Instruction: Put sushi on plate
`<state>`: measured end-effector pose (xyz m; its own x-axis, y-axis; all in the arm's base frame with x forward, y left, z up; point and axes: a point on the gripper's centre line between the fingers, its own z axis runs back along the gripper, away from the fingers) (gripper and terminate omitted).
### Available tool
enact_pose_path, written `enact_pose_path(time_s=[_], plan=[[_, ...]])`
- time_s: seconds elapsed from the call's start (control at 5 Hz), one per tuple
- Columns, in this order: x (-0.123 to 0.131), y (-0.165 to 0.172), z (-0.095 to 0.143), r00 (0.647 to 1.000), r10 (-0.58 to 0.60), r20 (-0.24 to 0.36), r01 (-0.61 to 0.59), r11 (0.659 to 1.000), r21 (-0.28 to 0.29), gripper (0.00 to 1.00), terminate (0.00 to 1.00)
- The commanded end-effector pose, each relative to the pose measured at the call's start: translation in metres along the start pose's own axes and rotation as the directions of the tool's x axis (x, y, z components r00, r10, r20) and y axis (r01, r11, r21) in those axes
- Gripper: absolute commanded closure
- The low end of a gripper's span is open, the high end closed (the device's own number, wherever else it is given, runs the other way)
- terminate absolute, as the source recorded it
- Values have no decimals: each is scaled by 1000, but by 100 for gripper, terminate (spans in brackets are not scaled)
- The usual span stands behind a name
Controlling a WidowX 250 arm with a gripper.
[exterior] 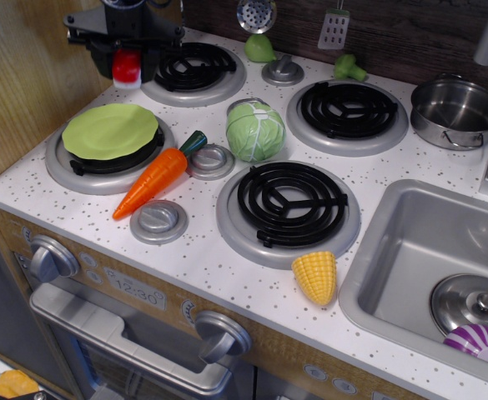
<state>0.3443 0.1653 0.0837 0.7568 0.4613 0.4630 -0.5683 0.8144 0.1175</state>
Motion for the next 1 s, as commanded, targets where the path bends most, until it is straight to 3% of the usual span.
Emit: enact_pose_path(time_s=[0.0,0.2,0.8], plan=[[13,6,7,998,4,65,-4,1000,-11,100,0],[12,9,5,998,-16,53,17,1000,-20,0,0],[12,9,5,998,-16,53,17,1000,-20,0,0]])
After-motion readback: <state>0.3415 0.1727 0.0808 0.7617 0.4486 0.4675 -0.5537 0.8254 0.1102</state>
